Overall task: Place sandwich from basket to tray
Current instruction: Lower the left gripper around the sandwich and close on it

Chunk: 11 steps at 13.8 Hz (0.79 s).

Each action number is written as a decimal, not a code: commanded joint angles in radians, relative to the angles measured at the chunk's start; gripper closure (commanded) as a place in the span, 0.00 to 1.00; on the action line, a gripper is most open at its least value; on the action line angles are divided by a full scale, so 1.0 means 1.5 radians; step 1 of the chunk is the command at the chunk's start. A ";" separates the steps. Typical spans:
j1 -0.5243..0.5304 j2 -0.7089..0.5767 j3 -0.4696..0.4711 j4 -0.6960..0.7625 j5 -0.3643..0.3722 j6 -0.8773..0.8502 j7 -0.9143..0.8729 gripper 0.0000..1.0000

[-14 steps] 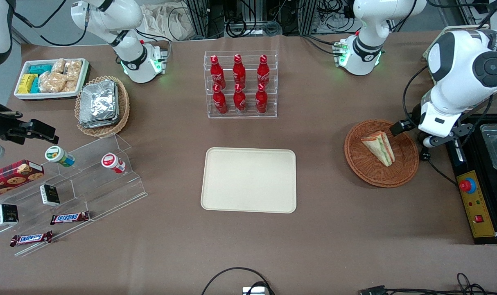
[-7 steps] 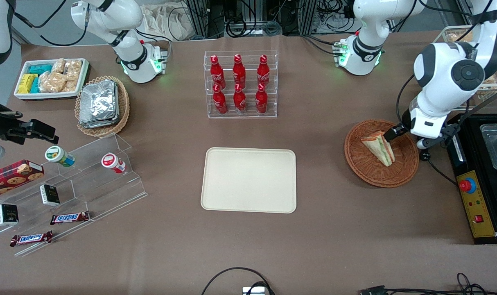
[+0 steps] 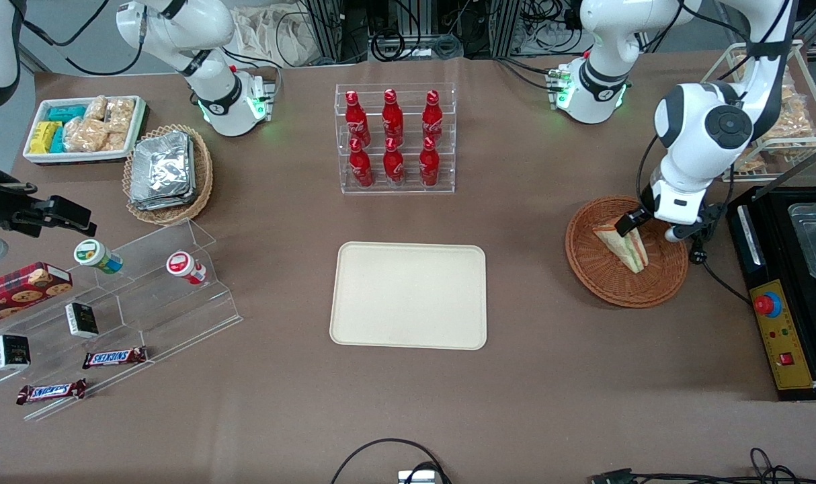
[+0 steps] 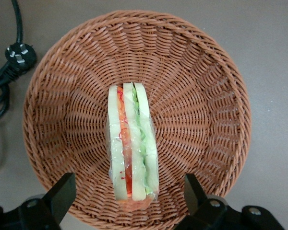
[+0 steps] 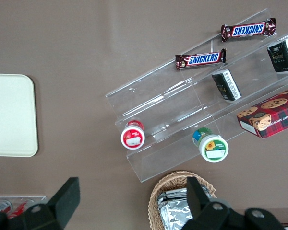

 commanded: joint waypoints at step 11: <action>0.002 0.095 -0.003 -0.058 0.001 0.191 -0.025 0.00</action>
